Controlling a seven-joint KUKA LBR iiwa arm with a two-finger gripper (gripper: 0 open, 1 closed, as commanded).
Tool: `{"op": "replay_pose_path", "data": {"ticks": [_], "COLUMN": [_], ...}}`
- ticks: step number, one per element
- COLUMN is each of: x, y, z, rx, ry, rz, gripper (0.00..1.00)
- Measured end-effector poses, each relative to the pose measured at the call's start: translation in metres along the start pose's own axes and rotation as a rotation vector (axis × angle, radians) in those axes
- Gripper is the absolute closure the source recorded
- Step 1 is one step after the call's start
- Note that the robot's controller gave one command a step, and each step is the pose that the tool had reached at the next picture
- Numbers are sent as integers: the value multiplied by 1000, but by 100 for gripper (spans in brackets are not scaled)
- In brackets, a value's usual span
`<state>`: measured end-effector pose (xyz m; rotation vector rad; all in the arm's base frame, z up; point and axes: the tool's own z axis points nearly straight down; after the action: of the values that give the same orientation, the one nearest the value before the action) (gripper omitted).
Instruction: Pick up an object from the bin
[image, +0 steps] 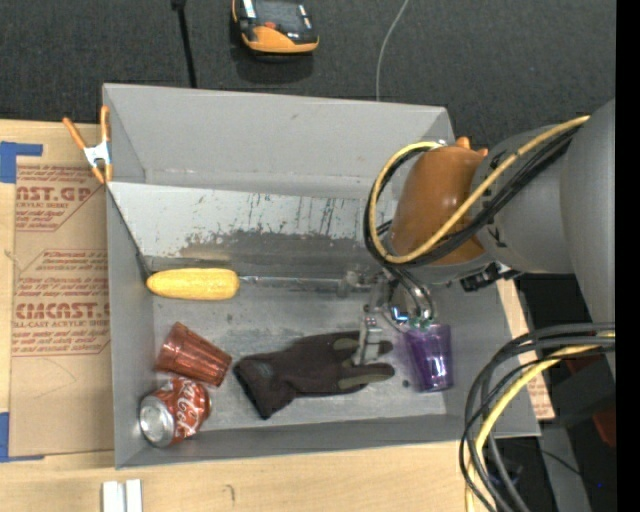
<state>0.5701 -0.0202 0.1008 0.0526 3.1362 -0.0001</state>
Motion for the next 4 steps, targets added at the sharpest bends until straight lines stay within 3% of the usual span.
{"op": "replay_pose_path", "data": {"ticks": [1,2,4], "x": [14,11,12], "y": [-4,31,31], "z": [26,29,25], "rx": [0,0,0], "ry": [1,2,5], "rz": [-42,7,7], "gripper": [0,100,100]}}
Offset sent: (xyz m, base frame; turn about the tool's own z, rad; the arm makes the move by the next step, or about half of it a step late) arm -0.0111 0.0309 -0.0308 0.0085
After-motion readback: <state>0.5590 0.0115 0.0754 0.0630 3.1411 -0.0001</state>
